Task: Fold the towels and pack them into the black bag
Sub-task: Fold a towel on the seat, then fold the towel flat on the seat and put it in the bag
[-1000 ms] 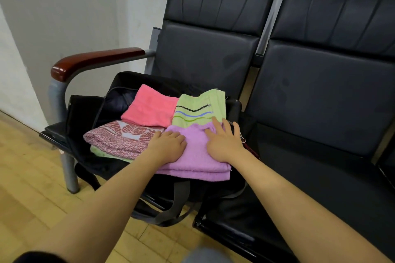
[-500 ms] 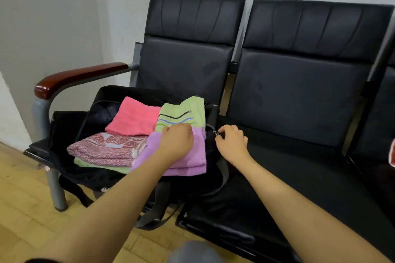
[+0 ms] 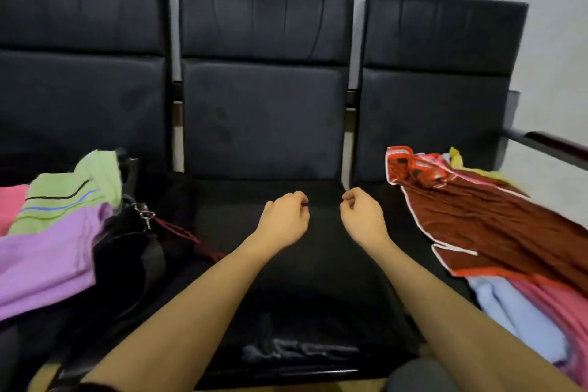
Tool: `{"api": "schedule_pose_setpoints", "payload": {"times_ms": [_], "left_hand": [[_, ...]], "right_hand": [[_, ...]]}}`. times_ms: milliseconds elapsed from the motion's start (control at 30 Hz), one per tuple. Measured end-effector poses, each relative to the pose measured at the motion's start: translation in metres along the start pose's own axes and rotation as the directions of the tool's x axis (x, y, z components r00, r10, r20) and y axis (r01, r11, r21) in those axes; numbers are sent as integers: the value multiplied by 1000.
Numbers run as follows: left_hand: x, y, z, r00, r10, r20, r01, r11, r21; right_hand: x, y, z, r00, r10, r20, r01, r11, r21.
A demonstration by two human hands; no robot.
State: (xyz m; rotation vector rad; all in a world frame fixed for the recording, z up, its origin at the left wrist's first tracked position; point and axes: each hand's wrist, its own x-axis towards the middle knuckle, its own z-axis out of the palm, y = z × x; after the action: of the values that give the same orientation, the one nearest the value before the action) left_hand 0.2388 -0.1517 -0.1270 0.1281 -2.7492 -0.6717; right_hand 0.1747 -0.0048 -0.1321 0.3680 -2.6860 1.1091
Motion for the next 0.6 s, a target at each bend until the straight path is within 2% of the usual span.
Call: {"api": "schedule_pose_setpoints", "payload": {"times_ms": [100,167,267,433,533,600], "left_hand": [[27,46,39,992,115,60,-116,993,5],[46,76,63,974,202,99,-207,977,42],[72,116,96,953,263,152,-272,961,42],[98,164,151,917,316,242,-334,942,37],[109,176,176,909,312,277,-332,943,28],[114,180,187,903,294,313,-314,949,14]], "right_hand": [[16,54,-38,989,34,-143,-54,989,-138],[26,88,-58,972,81,-219,-118,980,-157],[39,136,-81,949,133,-287,-191,964,-186],[50,197,-102,941,186,-284,-296,858,-420],[55,221,-107,950,147,-274,-270,827,-493],[58,231,-107,962,168,-214,-262,783,-564]]}}
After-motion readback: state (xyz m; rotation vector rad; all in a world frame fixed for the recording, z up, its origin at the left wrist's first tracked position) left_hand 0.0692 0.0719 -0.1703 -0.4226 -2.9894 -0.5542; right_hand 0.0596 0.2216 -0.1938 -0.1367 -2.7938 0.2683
